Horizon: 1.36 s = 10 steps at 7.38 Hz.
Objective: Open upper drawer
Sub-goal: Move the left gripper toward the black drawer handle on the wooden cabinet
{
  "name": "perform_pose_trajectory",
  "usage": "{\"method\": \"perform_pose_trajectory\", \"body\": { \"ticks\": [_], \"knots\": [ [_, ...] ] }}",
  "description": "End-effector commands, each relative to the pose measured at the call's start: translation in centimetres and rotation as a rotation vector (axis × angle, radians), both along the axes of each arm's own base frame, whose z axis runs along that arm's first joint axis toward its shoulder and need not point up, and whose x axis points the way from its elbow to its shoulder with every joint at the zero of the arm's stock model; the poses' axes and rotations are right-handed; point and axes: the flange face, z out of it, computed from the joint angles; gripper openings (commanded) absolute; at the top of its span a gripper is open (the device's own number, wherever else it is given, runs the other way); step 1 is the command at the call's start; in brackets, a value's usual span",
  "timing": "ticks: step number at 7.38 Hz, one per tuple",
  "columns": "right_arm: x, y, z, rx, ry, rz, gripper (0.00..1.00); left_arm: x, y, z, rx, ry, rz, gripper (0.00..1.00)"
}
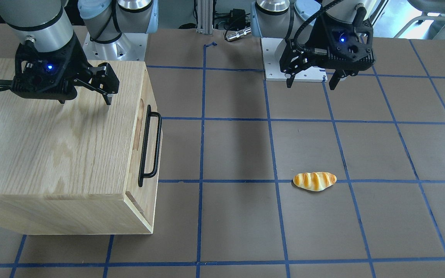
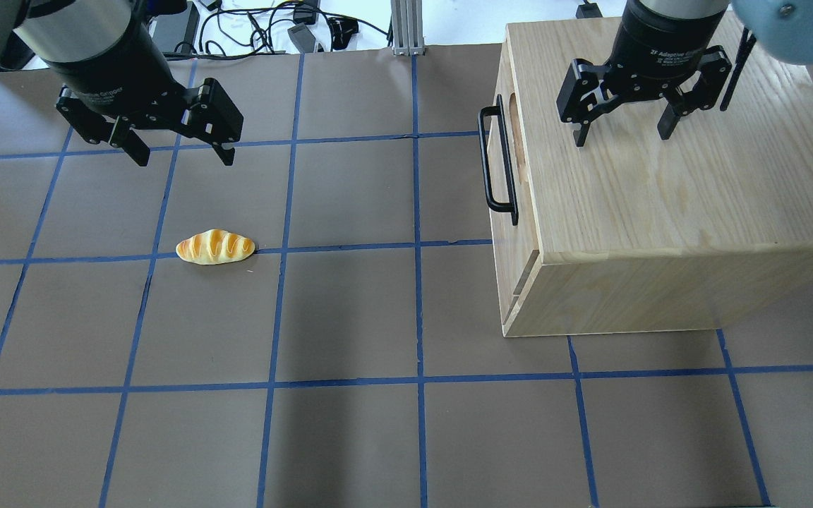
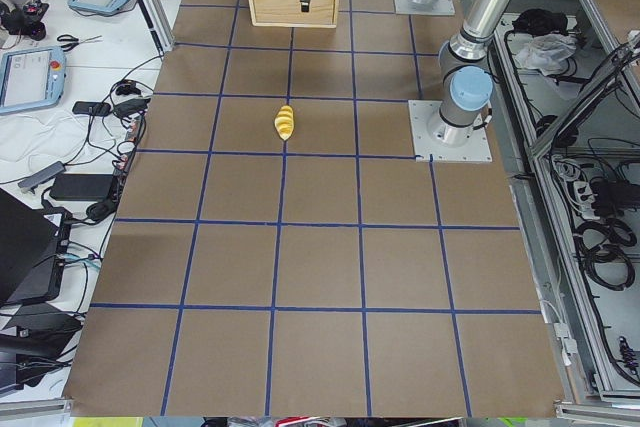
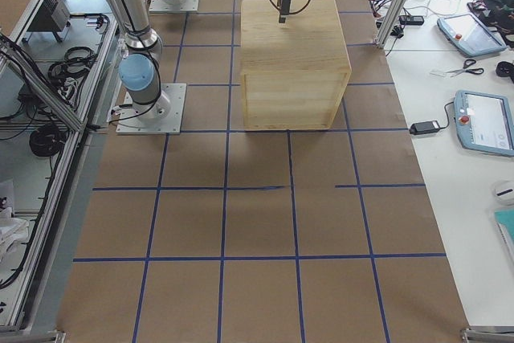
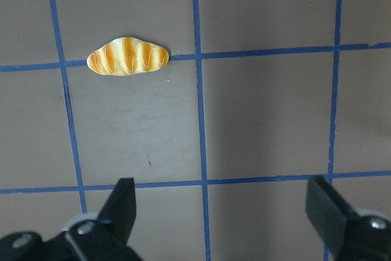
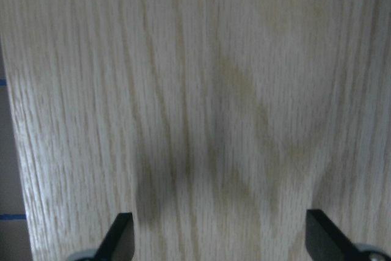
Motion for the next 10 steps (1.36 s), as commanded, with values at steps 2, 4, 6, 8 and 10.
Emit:
{"method": "perform_pose_trajectory", "body": {
  "ticks": [2, 4, 6, 8, 10],
  "knots": [
    [0.0, 0.0, 0.0, 0.0, 0.0, 0.001, 1.0, 0.1, -0.1, -0.4, 0.009, -0.005, 0.002, 1.0],
    [0.0, 0.0, 0.0, 0.0, 0.0, 0.001, 1.0, 0.1, -0.7, -1.1, 0.013, 0.004, 0.007, 1.0],
    [0.0, 0.0, 0.0, 0.0, 0.0, -0.001, 1.0, -0.4, -2.5, -2.0, -0.033, 0.046, 0.031, 1.0],
    [0.0, 0.0, 0.0, 0.0, 0.0, -0.001, 1.0, -0.4, -4.3, -3.5, -0.009, 0.05, 0.1, 1.0],
    [0.0, 0.0, 0.0, 0.0, 0.0, -0.001, 1.0, -2.4, -7.9, -5.9, -0.014, 0.192, 0.193, 1.0]
  ]
}}
